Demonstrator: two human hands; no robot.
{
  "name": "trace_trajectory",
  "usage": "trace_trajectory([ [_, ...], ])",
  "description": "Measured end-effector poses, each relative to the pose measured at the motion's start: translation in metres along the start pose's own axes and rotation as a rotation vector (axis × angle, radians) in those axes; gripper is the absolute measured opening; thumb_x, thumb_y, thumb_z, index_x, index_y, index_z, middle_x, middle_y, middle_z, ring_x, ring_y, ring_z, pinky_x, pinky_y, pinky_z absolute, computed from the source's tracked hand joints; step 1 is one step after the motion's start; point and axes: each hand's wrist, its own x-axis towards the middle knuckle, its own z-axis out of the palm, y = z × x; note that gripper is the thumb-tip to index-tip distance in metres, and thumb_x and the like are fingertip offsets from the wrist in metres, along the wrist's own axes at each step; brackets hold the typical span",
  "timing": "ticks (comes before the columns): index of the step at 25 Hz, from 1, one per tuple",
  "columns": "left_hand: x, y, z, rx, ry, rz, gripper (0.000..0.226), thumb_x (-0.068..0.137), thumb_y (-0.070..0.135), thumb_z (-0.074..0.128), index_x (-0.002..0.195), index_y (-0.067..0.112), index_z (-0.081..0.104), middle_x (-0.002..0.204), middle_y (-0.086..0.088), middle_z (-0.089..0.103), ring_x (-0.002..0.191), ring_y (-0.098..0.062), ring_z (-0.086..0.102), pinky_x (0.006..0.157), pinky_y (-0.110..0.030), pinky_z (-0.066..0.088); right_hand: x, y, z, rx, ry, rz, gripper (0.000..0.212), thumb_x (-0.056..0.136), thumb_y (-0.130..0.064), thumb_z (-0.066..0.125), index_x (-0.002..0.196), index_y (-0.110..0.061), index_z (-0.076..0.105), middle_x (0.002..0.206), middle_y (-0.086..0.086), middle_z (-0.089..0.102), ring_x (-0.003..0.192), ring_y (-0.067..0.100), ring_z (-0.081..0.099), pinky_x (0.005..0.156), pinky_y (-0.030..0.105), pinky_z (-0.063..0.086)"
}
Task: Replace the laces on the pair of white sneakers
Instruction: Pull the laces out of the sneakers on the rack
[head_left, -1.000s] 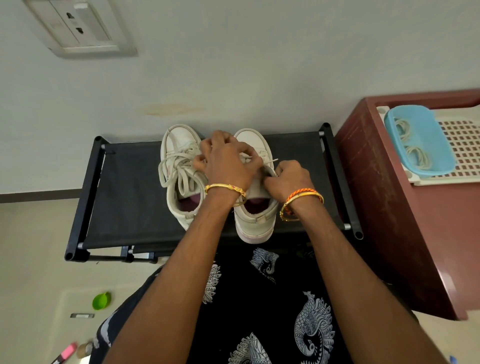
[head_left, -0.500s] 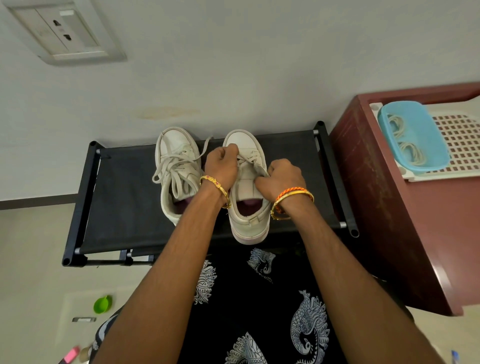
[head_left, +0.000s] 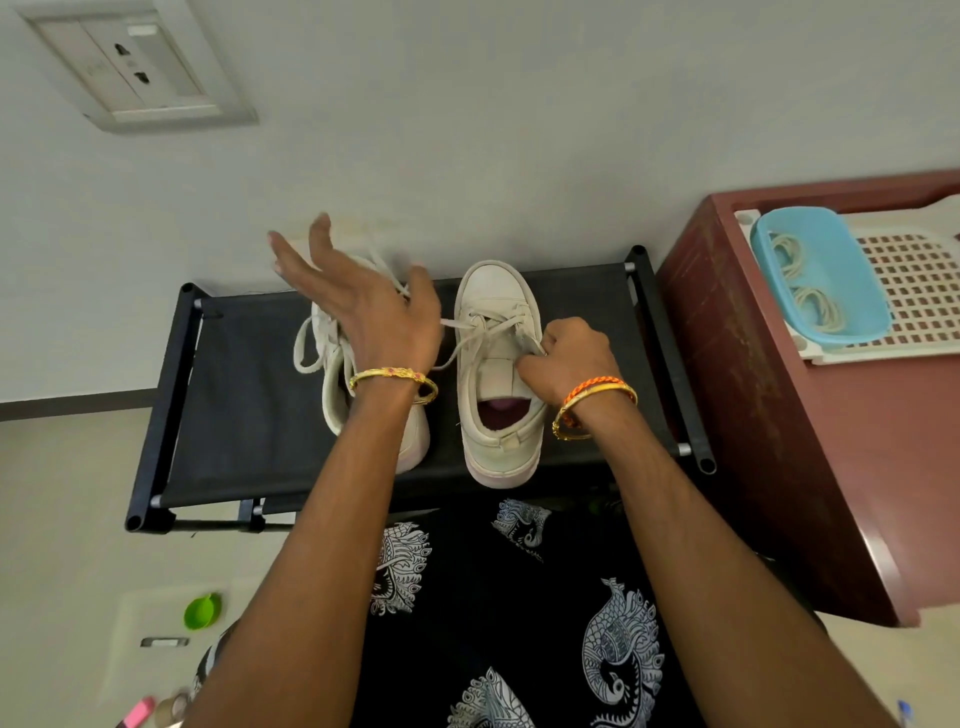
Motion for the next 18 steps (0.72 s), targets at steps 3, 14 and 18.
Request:
trace_trajectory([
  [3, -0.011, 0.009, -0.012, 0.185, 0.013, 0.158, 0.074, 0.079, 0.024, 0.060, 0.141, 0.004, 0.024, 0.151, -0.023, 0.002, 0.139, -0.035, 0.020, 0.110, -0.037, 0.031, -0.001, 0.000, -0.005, -0.005, 0.013, -0.008, 0.033, 0.083, -0.018, 0.064, 0.063, -0.019, 0.038, 0.065, -0.002, 0.045, 0.059, 0.011, 0.046, 0.049, 0.021, 0.034],
  [14, -0.056, 0.010, -0.006, 0.678, -0.684, 0.044, 0.039, 0.093, 0.039, 0.042, 0.119, 0.013, 0.053, 0.117, -0.015, 0.047, 0.093, -0.035, 0.057, 0.072, -0.035, 0.041, 0.007, -0.012, 0.009, -0.353, 0.165, -0.355, 0.025, 0.093, -0.021, 0.053, 0.115, -0.020, 0.065, 0.121, 0.008, 0.050, 0.116, 0.027, 0.041, 0.094, 0.041, 0.035],
  [18, -0.056, 0.008, -0.001, 0.545, -0.631, -0.058, 0.034, 0.096, 0.030, 0.039, 0.119, 0.009, 0.053, 0.121, -0.020, 0.044, 0.094, -0.037, 0.054, 0.079, -0.038, 0.041, 0.013, -0.011, 0.012, -0.227, 0.180, -0.350, 0.016, 0.090, -0.016, 0.059, 0.103, -0.014, 0.069, 0.116, 0.011, 0.050, 0.110, 0.026, 0.046, 0.092, 0.040, 0.043],
])
